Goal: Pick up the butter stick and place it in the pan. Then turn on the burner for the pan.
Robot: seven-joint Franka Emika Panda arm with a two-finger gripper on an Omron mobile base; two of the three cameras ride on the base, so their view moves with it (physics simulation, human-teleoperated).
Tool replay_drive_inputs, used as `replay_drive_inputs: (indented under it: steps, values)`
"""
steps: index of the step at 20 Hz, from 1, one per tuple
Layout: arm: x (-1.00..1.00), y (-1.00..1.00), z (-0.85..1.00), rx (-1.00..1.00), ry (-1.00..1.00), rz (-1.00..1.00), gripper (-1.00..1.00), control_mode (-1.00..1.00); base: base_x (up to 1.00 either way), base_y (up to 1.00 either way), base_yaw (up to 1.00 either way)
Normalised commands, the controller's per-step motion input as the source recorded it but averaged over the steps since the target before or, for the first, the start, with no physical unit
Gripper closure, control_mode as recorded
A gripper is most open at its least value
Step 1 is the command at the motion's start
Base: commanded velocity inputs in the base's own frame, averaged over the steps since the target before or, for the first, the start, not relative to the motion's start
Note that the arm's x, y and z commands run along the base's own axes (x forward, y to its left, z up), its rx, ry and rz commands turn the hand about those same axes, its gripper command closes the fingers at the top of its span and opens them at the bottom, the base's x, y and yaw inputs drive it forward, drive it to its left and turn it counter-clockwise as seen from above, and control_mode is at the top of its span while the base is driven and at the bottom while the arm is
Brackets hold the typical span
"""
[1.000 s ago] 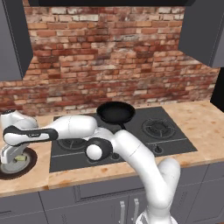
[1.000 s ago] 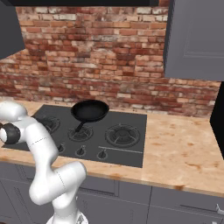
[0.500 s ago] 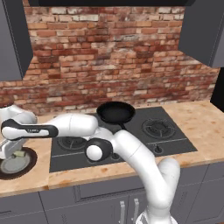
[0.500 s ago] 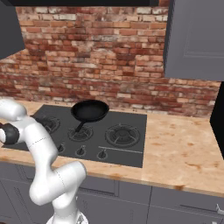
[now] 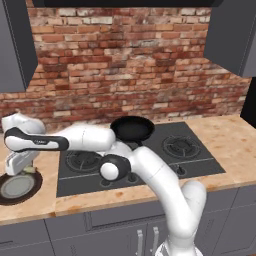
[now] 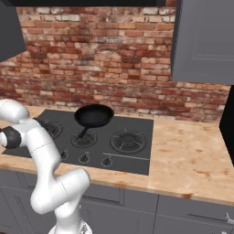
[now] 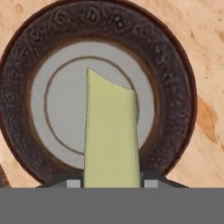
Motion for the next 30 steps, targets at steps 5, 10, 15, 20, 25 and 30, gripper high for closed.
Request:
replay_drive_inputs:
  steps: [5, 10, 15, 20, 25, 30]
  values:
    - [0.00, -0.58, 0.00, 0.00, 0.00, 0.00, 1.00, -1.00, 0.00, 0.00, 0.00]
    - [-0.03, -0.58, 0.00, 0.01, -0.02, 0.00, 1.00, -1.00, 0.00, 0.00, 0.00]
    - [-0.11, -0.57, 0.00, 0.04, -0.06, 0.00, 1.00, -1.00, 0.00, 0.00, 0.00]
    - [-0.08, -0.57, 0.00, 0.06, -0.07, 0.00, 1.00, -1.00, 0.00, 0.00, 0.00]
    - [-0.04, -0.60, 0.00, 0.10, -0.08, -0.01, 1.00, -1.00, 0.00, 0.00, 0.00]
    - [-0.01, -0.57, 0.00, 0.13, -0.12, -0.04, 1.00, -1.00, 0.00, 0.00, 0.00]
